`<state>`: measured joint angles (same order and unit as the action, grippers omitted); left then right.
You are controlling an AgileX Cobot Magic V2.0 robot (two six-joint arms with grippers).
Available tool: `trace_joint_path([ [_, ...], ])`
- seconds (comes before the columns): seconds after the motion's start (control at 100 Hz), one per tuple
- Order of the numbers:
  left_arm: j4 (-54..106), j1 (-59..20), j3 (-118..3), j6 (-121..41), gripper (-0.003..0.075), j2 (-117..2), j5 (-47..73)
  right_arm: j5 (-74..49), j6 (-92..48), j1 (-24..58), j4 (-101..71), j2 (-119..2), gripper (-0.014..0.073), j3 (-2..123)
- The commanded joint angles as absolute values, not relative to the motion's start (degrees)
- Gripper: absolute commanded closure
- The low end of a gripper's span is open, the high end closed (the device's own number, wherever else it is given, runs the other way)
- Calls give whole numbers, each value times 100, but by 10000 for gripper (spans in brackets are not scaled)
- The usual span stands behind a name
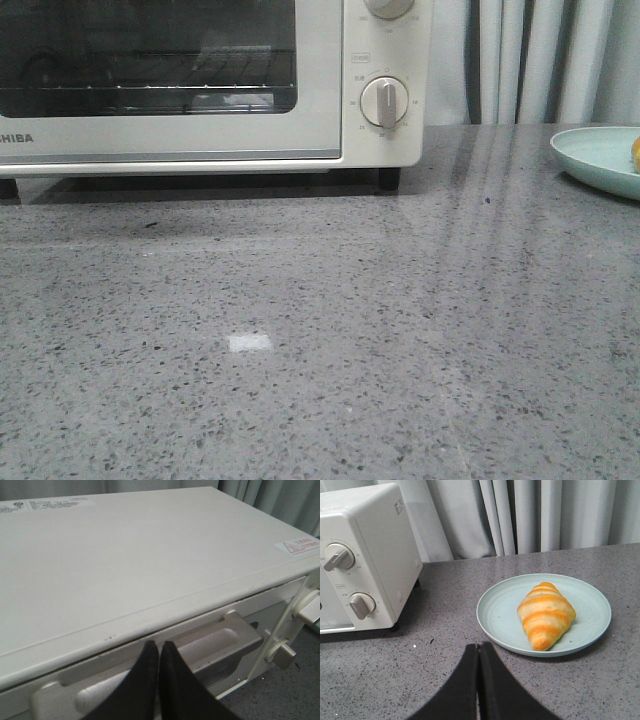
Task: Put bread in oven
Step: 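Pull the oven door handle down with the left gripper to open it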
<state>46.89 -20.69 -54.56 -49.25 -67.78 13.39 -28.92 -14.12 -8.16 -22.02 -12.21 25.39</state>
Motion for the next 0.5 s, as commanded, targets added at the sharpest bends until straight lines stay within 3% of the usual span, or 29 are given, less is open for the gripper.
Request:
trace_joint_path([
  [0.0, 4616, -2101, -5532, -4934, 742, -6716, 1397, -2463, -1454, -797, -2263, -1324, 662, 2752],
  [0.23, 4639, -2101, -5137, -4822, 742, -6173, 2346, -2442, -1454, -797, -2263, -1324, 662, 2761],
  [0.49, 4629, -2101, -3909, -4571, 742, -5010, 2696, -2414, -1454, -797, -2263, -1628, 662, 3182],
])
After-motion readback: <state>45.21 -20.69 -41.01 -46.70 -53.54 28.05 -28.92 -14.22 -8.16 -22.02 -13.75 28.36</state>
